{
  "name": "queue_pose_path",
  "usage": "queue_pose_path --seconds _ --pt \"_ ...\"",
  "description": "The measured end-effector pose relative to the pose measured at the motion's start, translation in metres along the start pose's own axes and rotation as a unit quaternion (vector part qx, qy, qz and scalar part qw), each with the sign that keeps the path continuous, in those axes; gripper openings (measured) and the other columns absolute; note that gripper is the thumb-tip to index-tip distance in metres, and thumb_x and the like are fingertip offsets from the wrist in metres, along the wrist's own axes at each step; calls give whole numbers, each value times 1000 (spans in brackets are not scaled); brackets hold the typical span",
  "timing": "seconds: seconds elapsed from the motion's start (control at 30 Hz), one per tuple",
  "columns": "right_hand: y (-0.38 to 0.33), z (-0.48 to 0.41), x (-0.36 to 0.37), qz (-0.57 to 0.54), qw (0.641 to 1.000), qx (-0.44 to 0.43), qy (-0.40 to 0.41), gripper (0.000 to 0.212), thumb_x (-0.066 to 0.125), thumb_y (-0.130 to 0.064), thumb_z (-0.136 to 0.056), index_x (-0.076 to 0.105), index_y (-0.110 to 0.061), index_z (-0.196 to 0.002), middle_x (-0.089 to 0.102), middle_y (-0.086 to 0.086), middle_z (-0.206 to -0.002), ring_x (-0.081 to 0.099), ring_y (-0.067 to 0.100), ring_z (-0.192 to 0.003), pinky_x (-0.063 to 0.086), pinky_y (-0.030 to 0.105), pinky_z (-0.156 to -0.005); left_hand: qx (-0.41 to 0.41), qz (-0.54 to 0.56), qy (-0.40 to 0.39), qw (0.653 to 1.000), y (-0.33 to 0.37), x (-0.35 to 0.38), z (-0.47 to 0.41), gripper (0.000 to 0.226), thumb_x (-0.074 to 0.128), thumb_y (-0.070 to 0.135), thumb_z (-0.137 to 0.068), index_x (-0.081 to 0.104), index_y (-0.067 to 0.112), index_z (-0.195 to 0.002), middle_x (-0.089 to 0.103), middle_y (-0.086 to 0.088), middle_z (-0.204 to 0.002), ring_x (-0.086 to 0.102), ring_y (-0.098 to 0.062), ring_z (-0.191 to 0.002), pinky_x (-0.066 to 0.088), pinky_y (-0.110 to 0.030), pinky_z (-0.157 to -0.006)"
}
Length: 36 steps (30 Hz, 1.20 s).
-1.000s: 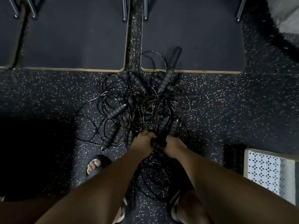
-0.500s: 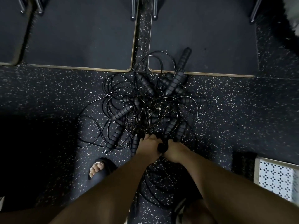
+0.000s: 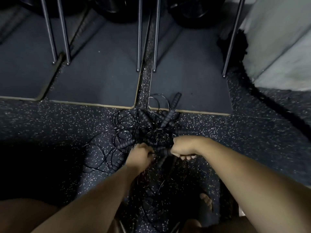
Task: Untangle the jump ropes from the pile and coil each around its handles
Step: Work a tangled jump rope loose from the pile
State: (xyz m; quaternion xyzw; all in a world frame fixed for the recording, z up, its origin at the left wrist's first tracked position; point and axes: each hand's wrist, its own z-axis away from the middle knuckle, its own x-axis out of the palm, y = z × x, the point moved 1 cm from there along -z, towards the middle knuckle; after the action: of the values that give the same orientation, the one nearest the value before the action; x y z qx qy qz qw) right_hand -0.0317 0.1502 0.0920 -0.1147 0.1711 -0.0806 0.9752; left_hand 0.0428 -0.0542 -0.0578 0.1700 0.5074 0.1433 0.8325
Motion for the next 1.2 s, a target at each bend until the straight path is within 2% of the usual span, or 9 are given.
queue_pose_path --seconds 0.1,0.27,0.4,0.53,0.67,0.73,0.83,0.97,1.2 --pt "-14 51 -16 -12 997 -32 69 8 55 -13 -83 57 -11 -90 64 8 -79 48 20 -55 35 26 -48 -6 43 47 998 10 -37 6 27 58 47 -105 72 29 -119 55 9 -123 54 -17 -117 50 -39 -101" --pt "-31 135 -23 -72 976 -85 189 6 55 -17 -84 55 -15 -89 65 5 -76 49 21 -60 33 27 -50 17 83 60 995 43 -102 22 27 58 41 -107 58 26 -84 65 8 -88 64 -18 -81 54 -39 -73" --pt "-48 191 -26 -148 941 -145 266 8 58 -15 -83 56 -15 -90 66 3 -71 50 21 -61 34 31 -56 -9 124 48 991 59 -143 35 30 58 44 -104 62 22 -85 71 -1 -82 69 -24 -78 57 -43 -75" --pt "-62 236 -34 -240 882 -223 340 12 59 -16 -76 59 -15 -88 68 1 -68 53 21 -62 38 36 -63 -21 174 53 983 67 -177 52 31 57 53 -105 73 29 -91 74 -2 -85 62 -18 -65 51 -35 -60" --pt "-65 264 -49 -383 793 -302 364 14 60 -13 -75 59 -16 -89 69 7 -73 53 22 -62 38 35 -60 -4 189 104 977 92 -224 68 39 45 51 -111 76 33 -96 78 13 -92 73 -6 -78 60 -30 -71" --pt "-65 264 -52 -450 742 -329 373 20 60 -16 -72 55 -13 -92 68 9 -75 53 23 -62 39 34 -56 -10 207 135 969 109 -244 77 39 45 47 -112 77 30 -98 80 13 -91 61 9 -55 46 -15 -52" --pt "-68 247 -52 -525 693 -336 363 25 61 -17 -75 51 -11 -98 65 8 -78 53 22 -64 42 35 -56 -21 235 154 960 121 -257 91 38 49 45 -112 78 24 -97 80 8 -85 56 2 -46 40 -16 -45" --pt "-80 221 -45 -474 745 -277 379 34 76 -15 -81 57 -12 -108 61 4 -83 56 18 -70 49 38 -64 -17 233 212 949 130 -277 110 39 53 52 -108 78 27 -91 79 8 -80 75 -17 -75 60 -36 -73" --pt "-103 193 -17 -451 786 -279 317 31 77 -8 -85 72 -28 -108 78 -3 -100 69 19 -87 55 40 -86 24 245 262 933 134 -297 145 38 55 54 -106 79 27 -95 77 1 -79 72 -23 -78 58 -41 -73"
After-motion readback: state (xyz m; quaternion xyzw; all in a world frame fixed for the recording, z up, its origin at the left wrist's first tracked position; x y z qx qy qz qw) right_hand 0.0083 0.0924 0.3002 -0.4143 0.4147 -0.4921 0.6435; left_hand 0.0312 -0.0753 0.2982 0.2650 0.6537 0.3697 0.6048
